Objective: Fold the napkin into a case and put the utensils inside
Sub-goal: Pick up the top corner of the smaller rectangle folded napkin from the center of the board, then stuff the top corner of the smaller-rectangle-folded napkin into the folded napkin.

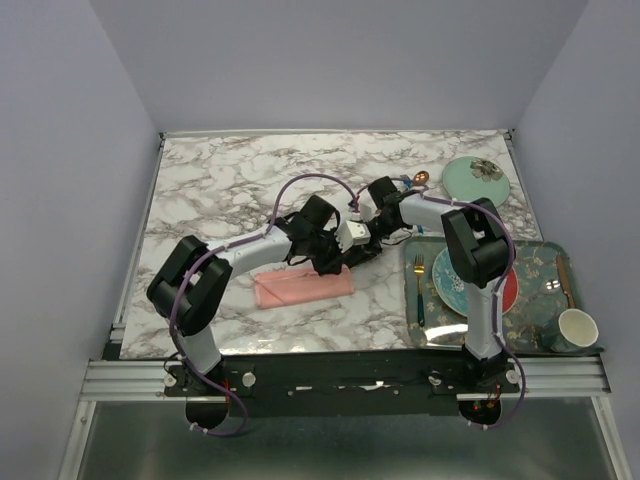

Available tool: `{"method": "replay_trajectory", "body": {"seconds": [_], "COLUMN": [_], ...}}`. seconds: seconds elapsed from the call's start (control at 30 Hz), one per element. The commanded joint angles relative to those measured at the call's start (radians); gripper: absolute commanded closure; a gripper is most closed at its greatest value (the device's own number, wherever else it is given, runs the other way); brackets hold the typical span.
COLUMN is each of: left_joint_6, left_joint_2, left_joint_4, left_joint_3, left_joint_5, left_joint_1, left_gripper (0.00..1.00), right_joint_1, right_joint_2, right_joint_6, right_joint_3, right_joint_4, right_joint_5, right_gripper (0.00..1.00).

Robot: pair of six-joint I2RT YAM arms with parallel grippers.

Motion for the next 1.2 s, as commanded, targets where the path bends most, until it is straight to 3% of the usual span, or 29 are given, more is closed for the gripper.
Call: {"method": "replay_trajectory", "body": {"seconds": [0.0,0.6,1.17], "left_joint_6": [-0.074,-0.359,-0.418], "left_joint_2": [-0.055,-0.039,0.093], "left_joint_4": [0.035,0.019,-0.031], "left_joint_3": [-0.027,-0.116,-0.059], "left_joint_5": [-0.026,0.040,0.146], "left_joint_1": [-0.009,0.034,0.132], "left_gripper": [0.94,0.96,0.95], "right_joint_1": [0.007,0.013,0.050], "right_joint_2": [0.058,0.029,-0.086], "right_joint_6": [-0.006,-0.046,-0.142], "right_joint_3": [0.030,0.003,-0.056], "right_joint_4": [-0.074,-0.031,0.052], "right_joint_5": [0.071,0.163,0.152], "right_gripper": [0.77,0.80,0.76]}}
